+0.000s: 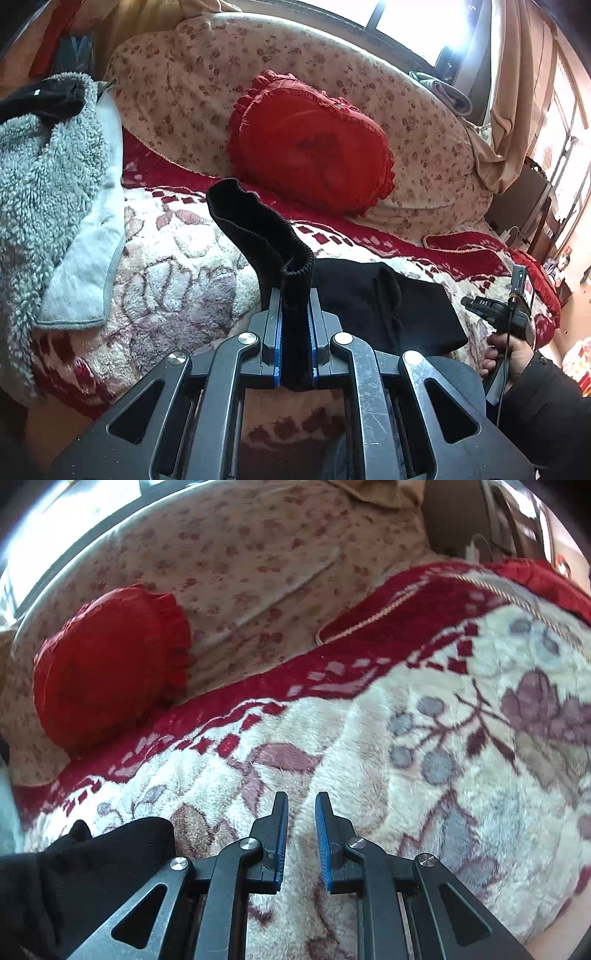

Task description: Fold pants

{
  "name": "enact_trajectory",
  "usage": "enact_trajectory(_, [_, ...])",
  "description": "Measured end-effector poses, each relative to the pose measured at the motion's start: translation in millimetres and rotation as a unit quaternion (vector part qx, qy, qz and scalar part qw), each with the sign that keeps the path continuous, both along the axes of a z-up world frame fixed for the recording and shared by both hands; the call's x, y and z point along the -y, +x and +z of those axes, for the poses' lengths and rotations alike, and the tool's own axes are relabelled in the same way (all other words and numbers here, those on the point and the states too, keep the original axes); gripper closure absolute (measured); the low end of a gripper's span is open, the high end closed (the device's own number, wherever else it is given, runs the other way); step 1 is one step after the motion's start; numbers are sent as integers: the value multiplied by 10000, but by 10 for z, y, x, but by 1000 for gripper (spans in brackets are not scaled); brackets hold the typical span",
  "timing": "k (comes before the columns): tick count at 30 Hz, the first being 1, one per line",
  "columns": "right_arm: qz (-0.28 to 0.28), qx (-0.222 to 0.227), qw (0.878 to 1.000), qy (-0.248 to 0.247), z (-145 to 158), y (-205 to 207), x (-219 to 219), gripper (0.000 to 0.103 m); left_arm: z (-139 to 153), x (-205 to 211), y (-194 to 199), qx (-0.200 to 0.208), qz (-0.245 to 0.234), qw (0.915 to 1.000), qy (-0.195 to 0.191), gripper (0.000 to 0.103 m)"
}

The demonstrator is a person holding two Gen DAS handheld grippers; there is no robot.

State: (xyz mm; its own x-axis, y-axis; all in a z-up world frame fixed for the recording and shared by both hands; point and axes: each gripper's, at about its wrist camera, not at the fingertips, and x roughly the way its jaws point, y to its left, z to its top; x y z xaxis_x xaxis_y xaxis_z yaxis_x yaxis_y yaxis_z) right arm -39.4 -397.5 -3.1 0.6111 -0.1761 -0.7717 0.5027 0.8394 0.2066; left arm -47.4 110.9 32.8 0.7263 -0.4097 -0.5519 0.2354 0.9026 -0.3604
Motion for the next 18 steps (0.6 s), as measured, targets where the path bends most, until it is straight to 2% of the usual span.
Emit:
enact_trajectory(6, [319,113,9994,-44,54,29,-121,89,-16,-39,13,8,118,9999,-31,94])
enact_trajectory(10, [883,353,9955,21,233,86,-326,89,-21,-5,-34,178,152,9997,34,94])
enact_trajectory(15, [1916,606,9796,-21,535,120,-678,89,32,108,-102,453,66,9988,201,94])
enact_trajectory(17, [2285,764,9702,249,663,145,-805,89,73,213,-111,525,-71,9983,246,94])
enact_trajectory(18, [2535,883,9613,627,739,180,-882,88,88,276,-119,574,-140,9978,309,94])
